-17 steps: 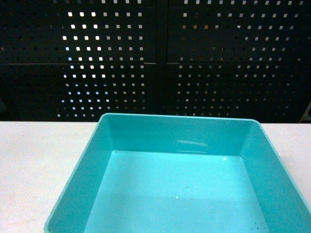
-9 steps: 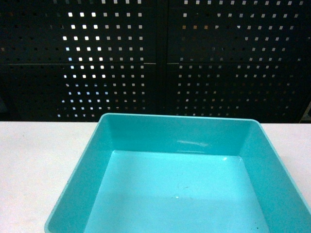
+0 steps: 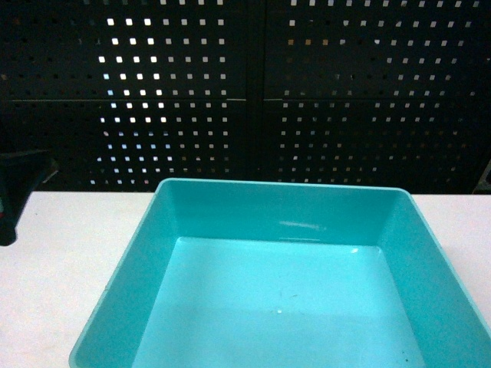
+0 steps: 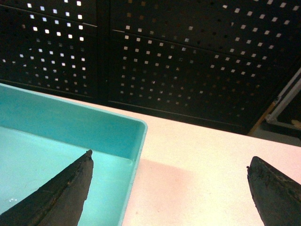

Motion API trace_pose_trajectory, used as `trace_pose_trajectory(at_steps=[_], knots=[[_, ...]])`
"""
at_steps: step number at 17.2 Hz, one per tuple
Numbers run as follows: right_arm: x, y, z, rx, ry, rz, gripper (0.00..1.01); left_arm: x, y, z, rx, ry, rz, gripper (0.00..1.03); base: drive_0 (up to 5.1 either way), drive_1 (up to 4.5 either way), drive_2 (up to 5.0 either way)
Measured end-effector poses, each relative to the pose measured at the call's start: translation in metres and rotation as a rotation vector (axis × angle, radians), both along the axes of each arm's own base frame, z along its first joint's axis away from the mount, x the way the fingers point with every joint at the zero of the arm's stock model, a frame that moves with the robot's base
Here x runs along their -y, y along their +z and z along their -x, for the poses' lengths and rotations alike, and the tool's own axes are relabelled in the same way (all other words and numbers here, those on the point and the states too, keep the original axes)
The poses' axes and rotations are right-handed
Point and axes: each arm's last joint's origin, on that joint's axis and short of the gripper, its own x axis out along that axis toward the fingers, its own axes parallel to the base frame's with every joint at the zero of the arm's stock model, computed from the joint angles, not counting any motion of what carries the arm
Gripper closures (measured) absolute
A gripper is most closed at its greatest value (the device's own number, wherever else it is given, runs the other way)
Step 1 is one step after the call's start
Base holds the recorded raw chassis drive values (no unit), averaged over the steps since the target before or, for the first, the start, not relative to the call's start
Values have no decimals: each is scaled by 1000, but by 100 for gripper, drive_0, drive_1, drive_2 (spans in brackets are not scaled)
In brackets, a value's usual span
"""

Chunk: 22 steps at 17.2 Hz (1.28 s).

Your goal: Stack blue boxes stably on right

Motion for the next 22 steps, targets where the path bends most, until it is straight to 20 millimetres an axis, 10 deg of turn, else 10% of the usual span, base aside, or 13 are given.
trace_pose_trajectory(at_steps=[14,22], knots=[[-7,-9,-51,-127,33,20,3,38,15,-46,-88,-81,-53,5,0,0,0],[-6,-64,-75,-311,57,111,3,67,-51,-71,-379,-18,-100,5,0,0,0]])
